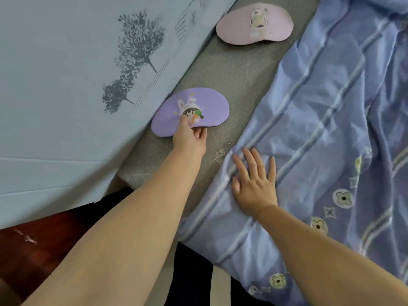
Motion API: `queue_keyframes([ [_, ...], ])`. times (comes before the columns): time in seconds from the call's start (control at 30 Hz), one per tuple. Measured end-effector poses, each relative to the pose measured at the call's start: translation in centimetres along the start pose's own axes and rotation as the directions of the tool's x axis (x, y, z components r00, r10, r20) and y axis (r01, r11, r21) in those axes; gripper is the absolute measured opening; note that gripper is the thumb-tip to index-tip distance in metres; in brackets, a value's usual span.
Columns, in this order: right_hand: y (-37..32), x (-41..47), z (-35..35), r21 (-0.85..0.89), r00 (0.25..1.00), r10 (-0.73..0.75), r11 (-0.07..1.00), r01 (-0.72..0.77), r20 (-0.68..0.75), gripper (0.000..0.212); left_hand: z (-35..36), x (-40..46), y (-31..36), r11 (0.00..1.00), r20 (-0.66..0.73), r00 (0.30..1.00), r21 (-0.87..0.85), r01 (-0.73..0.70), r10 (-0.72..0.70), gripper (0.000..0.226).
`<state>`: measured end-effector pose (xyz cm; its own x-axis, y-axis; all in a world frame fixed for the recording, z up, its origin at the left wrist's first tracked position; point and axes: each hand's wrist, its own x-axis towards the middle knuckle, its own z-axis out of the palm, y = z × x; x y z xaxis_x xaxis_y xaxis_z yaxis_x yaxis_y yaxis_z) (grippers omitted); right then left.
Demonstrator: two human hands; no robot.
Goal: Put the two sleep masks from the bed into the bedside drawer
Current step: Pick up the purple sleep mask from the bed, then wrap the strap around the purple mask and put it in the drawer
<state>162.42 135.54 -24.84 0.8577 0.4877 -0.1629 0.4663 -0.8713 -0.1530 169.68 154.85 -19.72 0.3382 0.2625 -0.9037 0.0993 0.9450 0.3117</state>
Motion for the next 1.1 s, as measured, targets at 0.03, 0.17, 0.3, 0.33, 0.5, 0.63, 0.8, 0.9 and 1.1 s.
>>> queue_keyframes([
  [0.03, 0.0, 0.0, 0.0, -0.001, 1.000, -0.004, 1.000, 0.004, -0.002, 0.059, 0.0, 0.0, -0.1, 1.000, -0.021, 1.000, 0.006, -0.002, 0.002, 0.036],
  [0.17, -0.4, 0.4, -1.9, 0.003, 0.983, 0.014, 1.000, -0.015, 0.184, 0.060, -1.5, -1.9, -0.6, 0.981, -0.061, 0.997, 0.194, -0.023, 0.036, 0.032],
  [0.3, 0.1, 1.6, -6.4, 0.164, 0.898, 0.004, 0.983, -0.085, 0.440, 0.049, -4.2, -7.3, -0.7, 0.784, 0.035, 0.991, 0.609, -0.123, 0.129, 0.015],
  [0.33, 0.0, 1.9, -8.8, 0.292, 0.895, 0.046, 0.937, -0.193, 0.443, 0.043, -4.8, -9.4, -0.7, 0.727, 0.093, 0.984, 0.665, -0.173, 0.149, 0.015],
  [0.5, 0.1, -0.8, -21.2, 0.693, 0.912, 0.084, 0.623, -0.363, 0.402, 0.029, -7.3, -20.9, -1.6, 0.550, 0.255, 0.950, 0.774, -0.314, 0.183, 0.023],
  [0.63, -0.4, -6.7, -28.1, 0.768, 0.868, -0.246, 0.606, -0.209, 0.431, 0.027, -9.4, -29.6, -3.7, 0.564, 0.361, 0.897, 0.698, -0.441, 0.255, 0.028],
  [0.8, -1.1, -11.9, -33.5, 0.836, 0.876, -0.342, 0.537, -0.115, 0.340, 0.030, -12.8, -37.7, -4.8, 0.166, 0.422, 0.677, 0.764, -0.624, 0.603, 0.069],
  [0.9, -2.6, -14.8, -36.6, 0.894, 0.857, -0.416, 0.436, -0.104, 0.303, 0.024, -14.1, -42.5, -5.1, -0.233, 0.719, 0.572, 0.681, -0.695, 0.395, 0.076],
  [1.1, -5.3, -21.7, -39.7, 0.943, 0.912, -0.405, 0.323, 0.081, 0.060, 0.013, -17.7, -49.8, -5.4, -0.140, 0.728, 0.466, 0.601, -0.787, 0.503, 0.033],
])
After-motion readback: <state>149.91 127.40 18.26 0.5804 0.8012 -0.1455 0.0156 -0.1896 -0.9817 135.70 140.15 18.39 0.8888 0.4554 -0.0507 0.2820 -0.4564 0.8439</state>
